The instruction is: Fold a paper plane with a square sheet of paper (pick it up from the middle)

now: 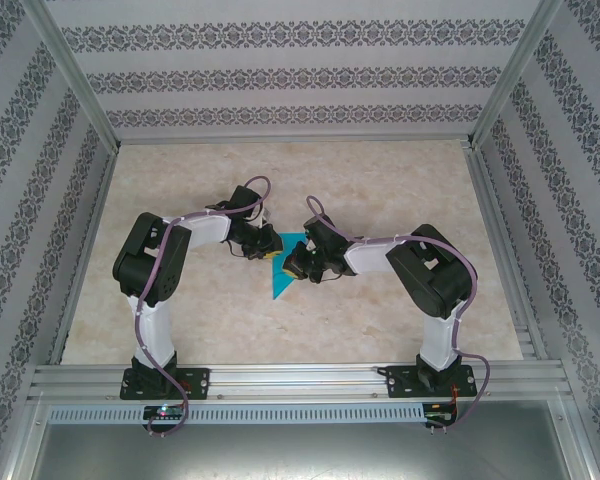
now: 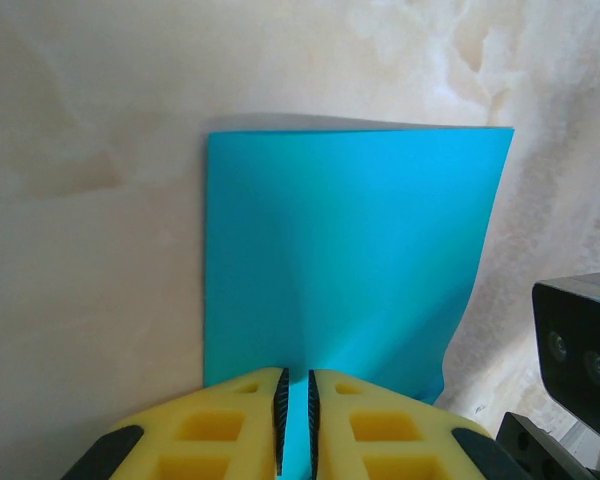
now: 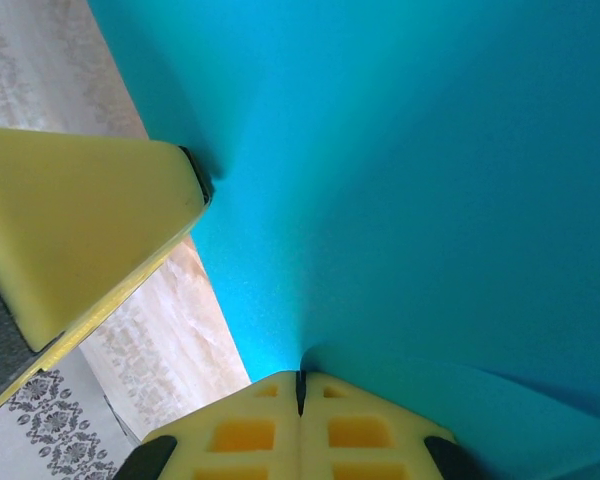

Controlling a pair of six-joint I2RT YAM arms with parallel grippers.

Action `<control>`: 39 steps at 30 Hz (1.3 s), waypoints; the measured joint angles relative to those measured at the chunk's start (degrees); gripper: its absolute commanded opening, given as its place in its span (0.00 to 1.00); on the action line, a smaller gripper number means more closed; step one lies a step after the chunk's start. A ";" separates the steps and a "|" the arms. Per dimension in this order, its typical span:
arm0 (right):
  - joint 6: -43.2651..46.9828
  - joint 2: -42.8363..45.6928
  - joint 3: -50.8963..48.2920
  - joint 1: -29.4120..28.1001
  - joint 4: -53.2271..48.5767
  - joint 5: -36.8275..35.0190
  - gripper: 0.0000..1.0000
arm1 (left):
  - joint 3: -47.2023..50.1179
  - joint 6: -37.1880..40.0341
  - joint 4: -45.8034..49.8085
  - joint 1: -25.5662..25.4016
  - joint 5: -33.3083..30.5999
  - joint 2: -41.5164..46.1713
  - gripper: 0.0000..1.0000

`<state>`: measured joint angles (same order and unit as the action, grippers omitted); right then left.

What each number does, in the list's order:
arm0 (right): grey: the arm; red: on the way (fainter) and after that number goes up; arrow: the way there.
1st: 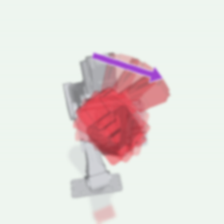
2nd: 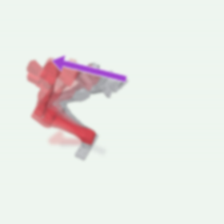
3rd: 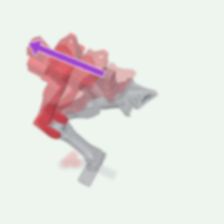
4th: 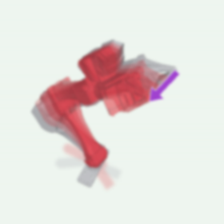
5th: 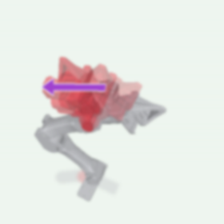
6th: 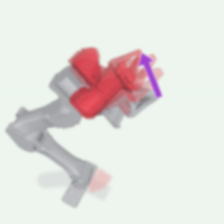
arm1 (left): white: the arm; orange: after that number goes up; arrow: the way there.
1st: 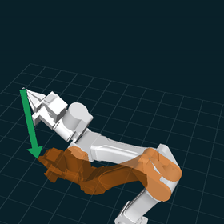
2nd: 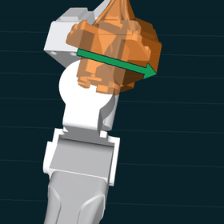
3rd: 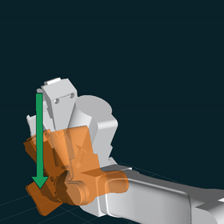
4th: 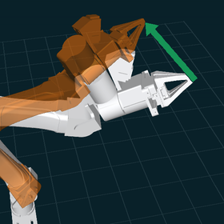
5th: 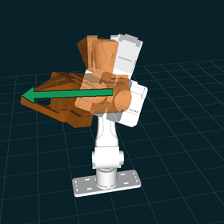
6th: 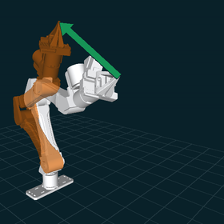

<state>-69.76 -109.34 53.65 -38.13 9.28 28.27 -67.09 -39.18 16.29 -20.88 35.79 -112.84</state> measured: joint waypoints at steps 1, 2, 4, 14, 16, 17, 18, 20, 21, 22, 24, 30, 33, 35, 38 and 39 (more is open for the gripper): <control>0.11 0.00 0.00 0.00 -0.02 0.00 0.03 | 0.00 -0.02 0.00 0.00 0.00 0.00 0.19; 0.20 0.00 0.00 0.00 -0.02 0.00 0.03 | 0.00 -0.02 0.00 0.00 0.00 0.00 0.19; 0.55 0.00 0.00 0.00 -0.11 -0.02 0.03 | 0.00 0.00 0.00 0.00 0.00 0.00 0.19; 1.31 0.00 0.28 -0.02 -1.05 -0.13 0.14 | -0.74 -0.07 0.59 -0.04 -0.09 0.07 0.29; 1.49 0.00 0.50 -0.02 -1.11 -0.11 0.18 | -0.98 -0.15 1.09 -0.02 -0.76 0.33 0.31; 1.57 0.00 0.63 -0.04 -1.14 -0.07 0.20 | -0.98 -0.24 1.40 0.00 -1.62 0.70 0.33; 1.68 0.00 0.70 -0.20 -1.11 -0.02 0.22 | -0.98 -0.42 1.73 0.09 -2.43 1.09 0.34; 2.01 0.00 0.87 -0.28 -1.05 -0.09 0.26 | -0.96 -0.83 2.36 0.57 -4.07 2.19 0.35; 2.12 0.00 1.01 -0.28 -1.07 0.02 0.28 | -0.76 -1.16 2.51 1.05 -4.96 3.06 0.37; 2.23 0.00 1.07 -0.28 -1.03 0.15 0.30 | -0.52 -1.46 2.60 1.49 -5.66 3.85 0.38; 2.23 0.02 1.18 -0.39 -0.87 0.31 0.33 | 0.20 -2.01 2.69 2.73 -7.26 6.14 0.40; 2.27 0.11 1.49 -0.39 -0.85 0.48 0.39 | 2.54 -3.08 2.67 4.90 -9.70 11.10 0.46; 2.32 0.13 1.64 -0.57 -0.83 0.57 0.44 | 3.72 -3.13 2.73 4.87 -9.70 12.17 0.48; 2.51 0.22 1.75 -0.66 -0.83 0.44 0.45 | 4.55 -3.15 2.75 4.87 -9.38 12.66 0.49; 2.51 0.31 1.77 -0.66 -0.83 0.35 0.46 | 5.90 -3.13 2.75 4.87 -8.81 13.42 0.50; 2.51 0.33 1.77 -0.66 -0.83 0.33 0.45 | 6.49 -3.13 2.75 4.87 -8.35 13.70 0.50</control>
<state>-67.24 -109.01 55.42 -38.79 8.45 28.60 -60.60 -42.30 19.05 -16.01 27.44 -99.13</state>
